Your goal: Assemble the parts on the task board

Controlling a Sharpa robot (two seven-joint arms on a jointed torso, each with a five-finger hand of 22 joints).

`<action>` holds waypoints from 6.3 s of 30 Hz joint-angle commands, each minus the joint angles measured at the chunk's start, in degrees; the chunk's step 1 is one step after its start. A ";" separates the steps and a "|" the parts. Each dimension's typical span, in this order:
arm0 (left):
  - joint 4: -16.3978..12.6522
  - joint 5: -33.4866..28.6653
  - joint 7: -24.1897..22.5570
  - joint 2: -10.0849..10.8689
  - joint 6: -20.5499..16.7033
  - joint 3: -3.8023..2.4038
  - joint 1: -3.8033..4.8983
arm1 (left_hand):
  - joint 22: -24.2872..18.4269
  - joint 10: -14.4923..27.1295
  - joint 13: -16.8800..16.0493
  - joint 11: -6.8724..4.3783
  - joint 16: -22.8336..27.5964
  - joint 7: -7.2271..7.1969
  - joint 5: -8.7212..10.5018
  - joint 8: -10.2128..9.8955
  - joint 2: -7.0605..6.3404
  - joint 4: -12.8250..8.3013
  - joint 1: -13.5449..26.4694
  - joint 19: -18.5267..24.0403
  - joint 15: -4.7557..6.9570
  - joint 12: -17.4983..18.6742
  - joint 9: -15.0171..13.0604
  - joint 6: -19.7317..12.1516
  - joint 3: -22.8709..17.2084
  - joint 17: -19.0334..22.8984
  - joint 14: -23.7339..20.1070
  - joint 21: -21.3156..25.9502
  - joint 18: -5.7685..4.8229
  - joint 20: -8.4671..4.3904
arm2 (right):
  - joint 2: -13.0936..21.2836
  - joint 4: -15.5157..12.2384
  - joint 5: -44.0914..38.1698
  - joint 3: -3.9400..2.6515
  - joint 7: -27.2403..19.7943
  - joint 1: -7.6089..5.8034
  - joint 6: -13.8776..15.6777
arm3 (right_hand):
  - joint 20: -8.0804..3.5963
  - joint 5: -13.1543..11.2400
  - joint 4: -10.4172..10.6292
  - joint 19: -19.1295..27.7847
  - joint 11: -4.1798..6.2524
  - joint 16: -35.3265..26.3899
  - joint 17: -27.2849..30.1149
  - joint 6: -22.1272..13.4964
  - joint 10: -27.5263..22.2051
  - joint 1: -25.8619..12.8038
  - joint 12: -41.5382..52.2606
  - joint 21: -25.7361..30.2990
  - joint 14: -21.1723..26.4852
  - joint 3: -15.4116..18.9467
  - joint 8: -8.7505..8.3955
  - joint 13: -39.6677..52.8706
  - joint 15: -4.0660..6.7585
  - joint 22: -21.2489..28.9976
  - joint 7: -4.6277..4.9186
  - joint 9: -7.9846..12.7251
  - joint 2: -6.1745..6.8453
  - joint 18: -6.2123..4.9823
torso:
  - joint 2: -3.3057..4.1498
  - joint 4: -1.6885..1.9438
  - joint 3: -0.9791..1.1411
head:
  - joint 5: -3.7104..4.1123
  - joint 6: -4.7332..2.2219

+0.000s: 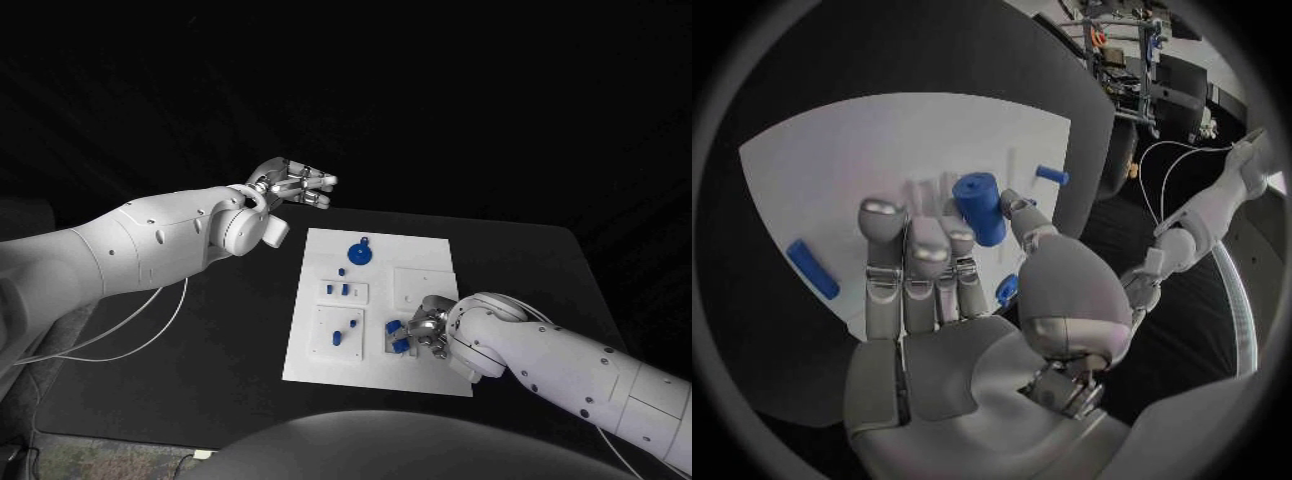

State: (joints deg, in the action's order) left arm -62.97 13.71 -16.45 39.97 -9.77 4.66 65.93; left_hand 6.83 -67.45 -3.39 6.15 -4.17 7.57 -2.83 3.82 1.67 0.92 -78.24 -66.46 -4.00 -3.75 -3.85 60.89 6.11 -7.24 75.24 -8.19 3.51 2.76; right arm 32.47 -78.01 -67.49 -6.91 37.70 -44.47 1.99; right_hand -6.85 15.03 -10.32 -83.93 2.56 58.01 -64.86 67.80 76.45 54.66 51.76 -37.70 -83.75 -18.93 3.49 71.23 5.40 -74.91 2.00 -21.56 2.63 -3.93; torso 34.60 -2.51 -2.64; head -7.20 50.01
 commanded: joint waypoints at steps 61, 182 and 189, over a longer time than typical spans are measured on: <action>-0.32 0.77 0.19 0.70 0.77 -0.01 0.05 | -0.14 0.44 0.00 0.05 0.11 0.01 0.14 -0.11 0.22 -0.02 0.20 -0.44 -0.05 0.33 0.02 -0.55 -0.08 0.12 -0.32 0.46 -0.54 0.11 | 14.23 -7.10 -1.84 -5.99 -4.96 0.11 -4.34 | 0.01 -12.17 6.71 -3.20 -0.18 -0.44 -1.78 0.42 0.85 3.88 0.50 -0.87 -0.26 12.86 0.17 1.19 0.08 -3.95 0.15 0.80 -2.02 0.60 | 0.03 -0.11 0.16 | 1.55 -0.01; -0.41 1.06 1.21 0.34 1.60 0.04 0.05 | 0.02 0.59 0.00 0.09 0.09 0.10 0.14 -0.11 0.67 0.20 0.05 -0.60 0.00 0.33 0.02 -0.89 0.17 0.02 -0.13 0.60 -0.57 0.05 | 1.71 1.02 -2.01 -3.01 -3.30 3.45 -3.04 | 0.21 -3.87 -5.56 -3.13 0.15 -0.33 -0.06 0.91 0.63 3.64 0.09 -1.16 0.01 -12.88 0.21 0.03 -0.06 -4.34 0.10 -2.91 -4.76 1.00 | 0.01 0.05 0.00 | 1.24 -0.01; -0.42 1.06 1.26 0.33 1.61 0.04 0.05 | 0.02 0.59 0.00 0.09 0.09 0.10 0.14 -0.11 0.67 0.20 0.05 -0.60 0.00 0.33 0.02 -0.89 0.17 0.02 -0.13 0.60 -0.57 0.05 | 1.51 1.38 -2.22 -2.97 -3.24 3.45 -3.50 | 0.19 -3.98 -5.55 -3.11 0.16 -0.37 -0.03 0.78 0.53 3.97 -0.06 -0.93 0.04 -10.48 0.20 -0.08 -0.03 -4.28 -0.02 -3.00 -5.07 1.01 | -0.01 0.00 -0.01 | 1.22 -0.01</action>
State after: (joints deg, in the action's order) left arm -63.28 14.72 -14.93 40.42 -8.99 4.74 65.94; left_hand 6.79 -67.25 -3.39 6.34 -4.17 7.57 -2.83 3.82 1.67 0.92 -78.24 -66.66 -4.00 -3.75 -3.85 60.48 6.11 -7.21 75.24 -7.94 3.51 2.97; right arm 34.16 -76.56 -69.65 -9.92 35.11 -41.08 -0.10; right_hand -6.84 10.93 -9.83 -83.93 2.36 57.79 -64.93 68.54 76.71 58.60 52.03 -38.80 -83.75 -23.64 3.49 71.20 5.40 -74.90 2.29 -24.45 -1.89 -3.93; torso 34.61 -2.47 -2.63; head -5.97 50.01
